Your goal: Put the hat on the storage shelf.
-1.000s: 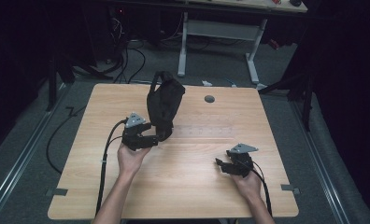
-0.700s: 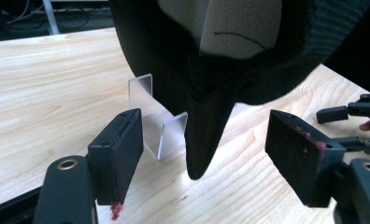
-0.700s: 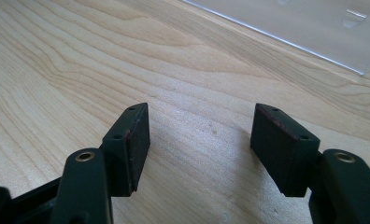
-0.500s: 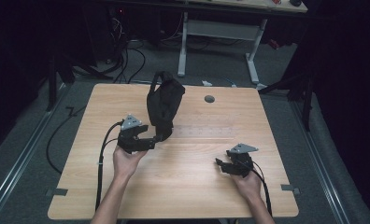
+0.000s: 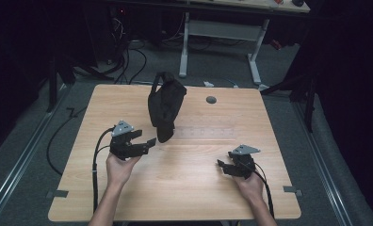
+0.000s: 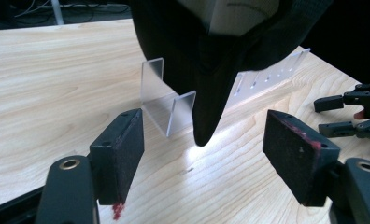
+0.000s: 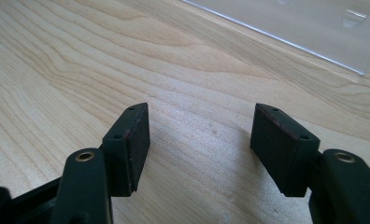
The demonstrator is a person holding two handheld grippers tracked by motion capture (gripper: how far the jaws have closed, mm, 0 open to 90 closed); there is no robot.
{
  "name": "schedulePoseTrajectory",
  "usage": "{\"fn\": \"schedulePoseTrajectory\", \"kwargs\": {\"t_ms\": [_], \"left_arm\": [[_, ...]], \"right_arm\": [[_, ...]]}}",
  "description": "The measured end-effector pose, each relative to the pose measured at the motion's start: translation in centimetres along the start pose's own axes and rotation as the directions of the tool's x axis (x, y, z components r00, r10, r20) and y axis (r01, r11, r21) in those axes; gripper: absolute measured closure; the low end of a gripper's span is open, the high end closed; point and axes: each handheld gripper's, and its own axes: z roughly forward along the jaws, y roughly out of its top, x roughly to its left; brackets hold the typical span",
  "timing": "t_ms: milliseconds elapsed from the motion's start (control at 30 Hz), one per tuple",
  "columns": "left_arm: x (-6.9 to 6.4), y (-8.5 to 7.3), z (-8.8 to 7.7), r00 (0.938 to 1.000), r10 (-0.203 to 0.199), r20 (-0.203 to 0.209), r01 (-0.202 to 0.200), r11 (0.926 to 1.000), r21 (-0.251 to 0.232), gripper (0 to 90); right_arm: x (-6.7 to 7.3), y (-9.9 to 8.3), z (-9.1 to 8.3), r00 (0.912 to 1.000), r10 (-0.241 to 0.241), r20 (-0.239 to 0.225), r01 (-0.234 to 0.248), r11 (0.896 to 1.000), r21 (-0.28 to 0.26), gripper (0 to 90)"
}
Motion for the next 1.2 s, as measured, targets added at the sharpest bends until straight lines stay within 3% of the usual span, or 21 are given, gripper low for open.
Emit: {"fn": "schedulePoseTrajectory", "kwargs": {"t_ms": [400,700,1200], "left_arm": [[0.8,-0.5,-1.5,0.9998,-0.016,-0.015,0.016,0.9998,-0.008,29.3],[1.7,-1.0,-2.6,0.9982,-0.051,-0.032,0.050,0.9986,-0.016,29.2],[3.4,-3.2,-3.1,0.9947,-0.062,-0.083,0.063,0.9979,0.016,29.3]], "right_arm": [[0.0,0.0,0.0,1.0000,-0.001,0.001,0.001,1.000,-0.001,37.9],[0.0,0.0,0.0,1.0000,0.000,0.001,0.000,1.000,-0.001,37.9],[0.0,0.0,0.0,1.0000,0.002,0.001,-0.002,1.000,0.000,37.9]]}}
